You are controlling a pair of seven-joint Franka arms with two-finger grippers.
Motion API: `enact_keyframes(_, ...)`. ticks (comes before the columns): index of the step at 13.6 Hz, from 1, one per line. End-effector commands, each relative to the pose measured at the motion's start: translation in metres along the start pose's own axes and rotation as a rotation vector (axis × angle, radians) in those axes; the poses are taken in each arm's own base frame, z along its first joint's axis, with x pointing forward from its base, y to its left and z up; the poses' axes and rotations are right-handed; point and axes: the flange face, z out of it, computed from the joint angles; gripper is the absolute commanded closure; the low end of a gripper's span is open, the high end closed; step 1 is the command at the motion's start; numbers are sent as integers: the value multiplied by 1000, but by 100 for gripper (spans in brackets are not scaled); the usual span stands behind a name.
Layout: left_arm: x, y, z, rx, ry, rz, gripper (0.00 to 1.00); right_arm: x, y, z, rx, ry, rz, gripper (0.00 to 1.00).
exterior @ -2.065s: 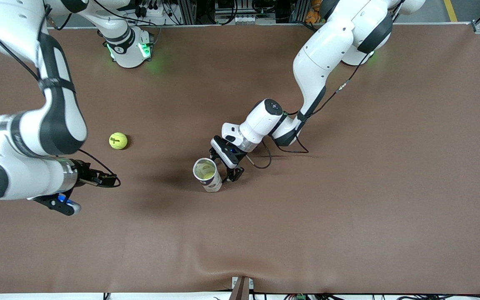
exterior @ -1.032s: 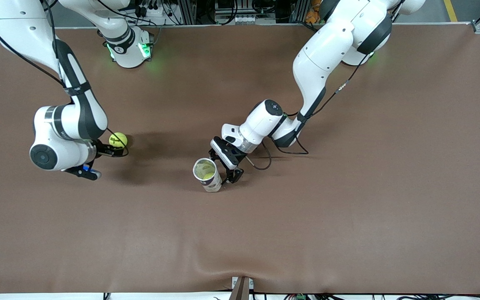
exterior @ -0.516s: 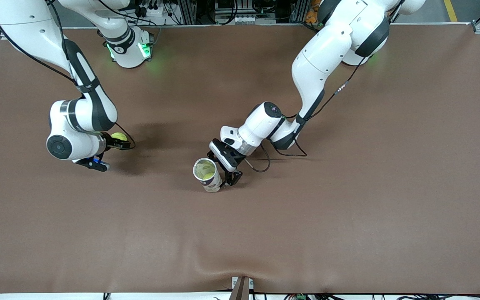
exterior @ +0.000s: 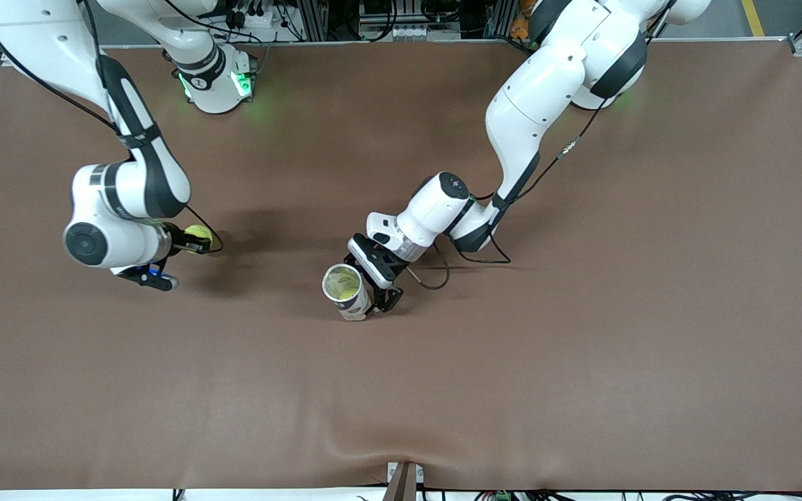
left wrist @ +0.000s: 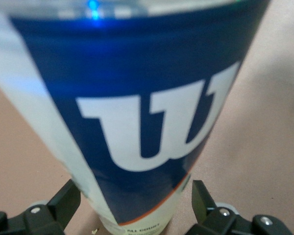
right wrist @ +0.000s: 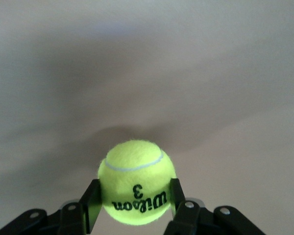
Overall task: Insert tennis ball vertically with right arm
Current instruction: 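Carry the Wilson ball with the right gripper over the can rim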
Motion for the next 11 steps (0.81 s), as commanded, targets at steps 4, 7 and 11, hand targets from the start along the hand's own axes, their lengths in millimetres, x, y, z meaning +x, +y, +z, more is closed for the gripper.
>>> enact_keyframes(4,1,2,3,3,17,35,11,-16,-61,-181,237,14,49,100)
enact_keyframes(7,3,3,2,2,21,50,14,-46,-119,-216,321,21,148,100)
enact_keyframes(11,3,1,2,3,21,49,16,-79,-208,-218,333,40,257,100)
